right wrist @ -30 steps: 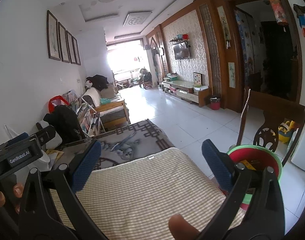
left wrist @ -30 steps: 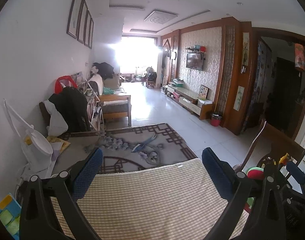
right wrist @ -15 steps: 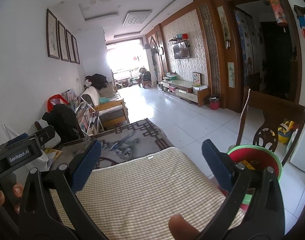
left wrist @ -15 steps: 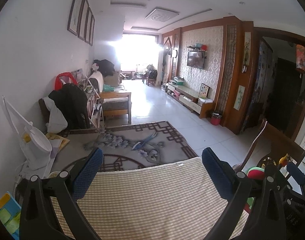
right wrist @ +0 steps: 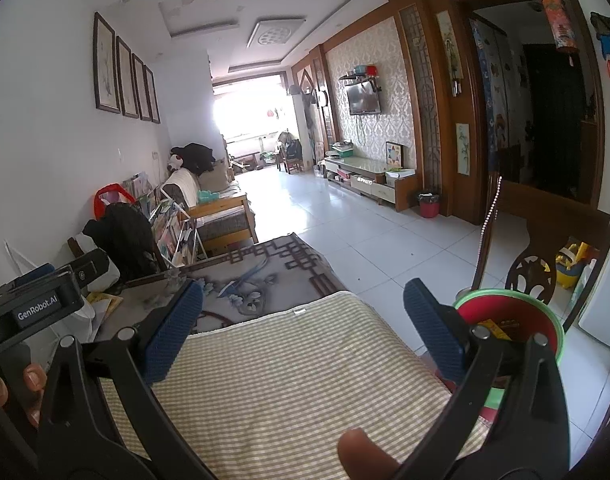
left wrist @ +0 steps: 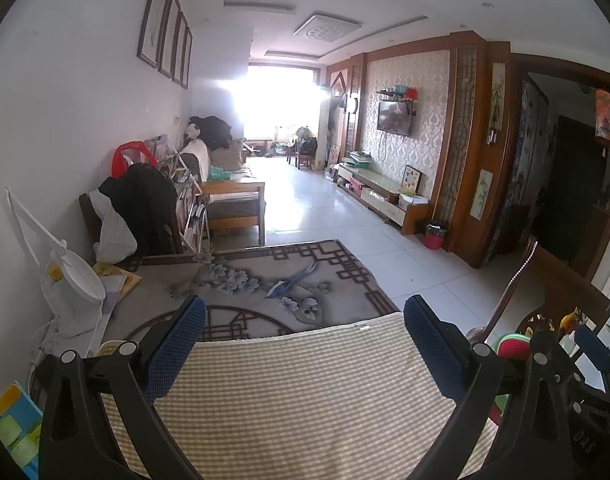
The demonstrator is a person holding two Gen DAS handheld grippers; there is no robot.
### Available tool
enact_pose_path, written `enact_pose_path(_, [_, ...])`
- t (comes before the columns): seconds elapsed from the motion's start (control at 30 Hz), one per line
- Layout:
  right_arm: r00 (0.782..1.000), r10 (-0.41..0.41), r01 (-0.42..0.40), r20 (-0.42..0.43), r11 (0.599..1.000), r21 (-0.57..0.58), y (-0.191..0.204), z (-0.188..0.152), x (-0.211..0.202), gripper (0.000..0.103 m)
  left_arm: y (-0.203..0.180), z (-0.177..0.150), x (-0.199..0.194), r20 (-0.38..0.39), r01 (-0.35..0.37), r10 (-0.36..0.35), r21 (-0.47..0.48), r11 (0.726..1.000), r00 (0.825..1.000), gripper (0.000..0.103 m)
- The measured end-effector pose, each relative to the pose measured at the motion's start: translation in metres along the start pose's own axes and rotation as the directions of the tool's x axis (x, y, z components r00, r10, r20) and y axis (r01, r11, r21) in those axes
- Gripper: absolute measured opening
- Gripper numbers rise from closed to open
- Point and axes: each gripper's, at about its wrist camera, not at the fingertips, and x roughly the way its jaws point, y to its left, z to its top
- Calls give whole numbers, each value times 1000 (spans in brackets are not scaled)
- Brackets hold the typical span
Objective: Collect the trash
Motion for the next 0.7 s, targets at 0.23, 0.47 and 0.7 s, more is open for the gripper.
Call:
enact_pose_path(0.23, [1000,0,0,-3,1000,-2,0,-1,1,99,2,-3,3,-5,13,-13,-19,1000,1000,95])
enact_pose_path(0.47, [1000,2,-2,-7,1000,-2,-3,-2,3,99,2,-6,5,-10,11,-11,-14,1000,1000,95])
enact_pose_path(0.7, [1000,3,-3,-10,1000,-4,-3,-2,3,99,2,-5,7,-9,10,-10,-4,1000,1000,95])
